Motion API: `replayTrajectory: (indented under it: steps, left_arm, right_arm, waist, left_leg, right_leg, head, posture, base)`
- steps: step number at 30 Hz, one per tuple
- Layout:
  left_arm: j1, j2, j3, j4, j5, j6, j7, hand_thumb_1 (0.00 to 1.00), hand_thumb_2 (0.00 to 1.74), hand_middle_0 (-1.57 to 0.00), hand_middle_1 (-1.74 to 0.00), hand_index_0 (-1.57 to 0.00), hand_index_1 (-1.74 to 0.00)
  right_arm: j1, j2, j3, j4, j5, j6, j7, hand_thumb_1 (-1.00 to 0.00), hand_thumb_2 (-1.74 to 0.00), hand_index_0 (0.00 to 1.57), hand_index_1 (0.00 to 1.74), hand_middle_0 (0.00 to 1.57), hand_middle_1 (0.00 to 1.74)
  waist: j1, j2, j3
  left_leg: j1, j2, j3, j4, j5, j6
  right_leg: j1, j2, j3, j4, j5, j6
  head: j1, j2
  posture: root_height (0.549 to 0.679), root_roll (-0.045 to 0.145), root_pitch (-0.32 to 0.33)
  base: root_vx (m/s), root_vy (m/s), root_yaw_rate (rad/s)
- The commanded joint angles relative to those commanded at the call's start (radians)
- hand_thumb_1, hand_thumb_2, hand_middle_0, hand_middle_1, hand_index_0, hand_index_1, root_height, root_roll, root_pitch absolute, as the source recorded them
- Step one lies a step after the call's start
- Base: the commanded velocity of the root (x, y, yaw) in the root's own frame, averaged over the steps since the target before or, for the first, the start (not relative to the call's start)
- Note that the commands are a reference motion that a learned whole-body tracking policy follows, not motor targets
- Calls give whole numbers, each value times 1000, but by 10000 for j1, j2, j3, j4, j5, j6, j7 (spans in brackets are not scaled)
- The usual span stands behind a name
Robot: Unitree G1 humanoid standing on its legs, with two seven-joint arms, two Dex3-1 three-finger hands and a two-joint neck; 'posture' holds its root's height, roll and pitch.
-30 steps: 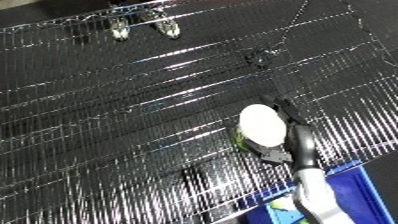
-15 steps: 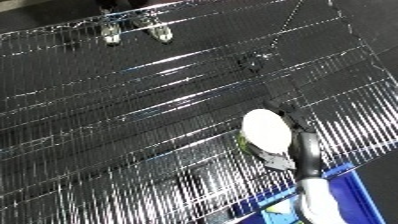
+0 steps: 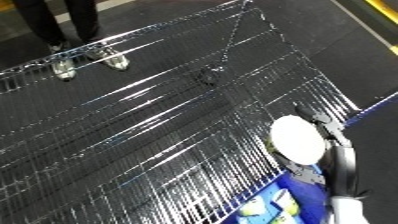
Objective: Pick up the object and place it into the box
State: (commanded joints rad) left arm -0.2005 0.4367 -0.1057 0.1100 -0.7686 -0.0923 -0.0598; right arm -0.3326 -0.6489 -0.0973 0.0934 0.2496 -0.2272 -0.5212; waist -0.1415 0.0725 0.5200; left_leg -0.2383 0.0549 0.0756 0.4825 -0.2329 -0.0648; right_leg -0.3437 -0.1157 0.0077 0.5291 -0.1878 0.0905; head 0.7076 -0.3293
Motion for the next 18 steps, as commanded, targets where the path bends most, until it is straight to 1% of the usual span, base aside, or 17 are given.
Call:
replayTrajectory:
  steps: [3, 5, 8, 12, 16, 18]
  left_arm:
    - [42, -169, -39, 92, -29, -149, -71, 1000, 1740, -1570, -1740, -1570, -1740]
    - [61, -286, -63, 126, -76, -238, -92, 1000, 1740, -1570, -1740, -1570, -1740]
    - [48, -438, -130, 191, -112, -315, -135, 1000, 1740, -1570, -1740, -1570, -1740]
    - [80, -720, -288, 400, -104, -495, -276, 1000, 1740, -1570, -1740, -1570, -1740]
    - [81, -926, -445, 574, -90, -685, -314, 1000, 1740, -1570, -1740, -1570, -1740]
    - [69, -992, -492, 640, -88, -756, -320, 1000, 1740, -1570, -1740, -1570, -1740]
  right_arm:
    - [532, -53, -462, -73, 160, -256, 182, -550, -957, 864, 957, 864, 957]
    - [850, -59, -696, -95, 248, -400, 313, -550, -957, 864, 957, 864, 957]
    - [1224, -39, -915, -98, 442, -545, 412, -550, -957, 864, 957, 864, 957]
    - [1688, 47, -1180, 138, 910, -851, 595, -550, -957, 864, 957, 864, 957]
    - [2008, 124, -1324, 408, 1205, -1035, 789, -550, -957, 864, 957, 864, 957]
    - [2122, 171, -1354, 543, 1321, -1087, 872, -450, -783, 706, 783, 706, 783]
  waist:
    - [-376, 207, 0]
    - [-609, 351, 0]
    - [-890, 510, 0]
    - [-1239, 695, 0]
    - [-1503, 834, 0]
    - [-1612, 884, 0]
  left_leg:
    - [300, 19, 193, 44, -108, -22]
    - [491, 21, 358, 47, -174, -23]
    - [691, 14, 579, 32, -246, -19]
    - [962, 36, 842, -21, -313, -34]
    - [1132, 89, 1063, -99, -316, -64]
    - [1189, 114, 1149, -133, -309, -79]
  right_leg:
    - [136, -71, 203, 8, -43, 24]
    - [188, -120, 328, -5, -66, 49]
    - [246, -151, 474, -88, -65, 70]
    - [379, -159, 637, -306, -35, 97]
    - [411, -148, 772, -530, 43, 143]
    - [411, -141, 832, -610, 72, 166]
  head:
    - [171, 33]
    - [346, 54]
    - [573, 64]
    - [867, 101]
    - [1042, 83]
    - [1135, 129]
  posture:
    - [662, 70, 6]
    - [662, 75, -1]
    - [662, 82, -6]
    - [663, 87, -11]
    - [664, 89, -8]
    - [664, 89, -6]
  base:
    - [20, 162, -259]
    - [1, 159, -281]
    - [-18, 106, -234]
    - [-10, 81, -219]
    - [-23, 51, -192]
    - [-19, 35, -145]
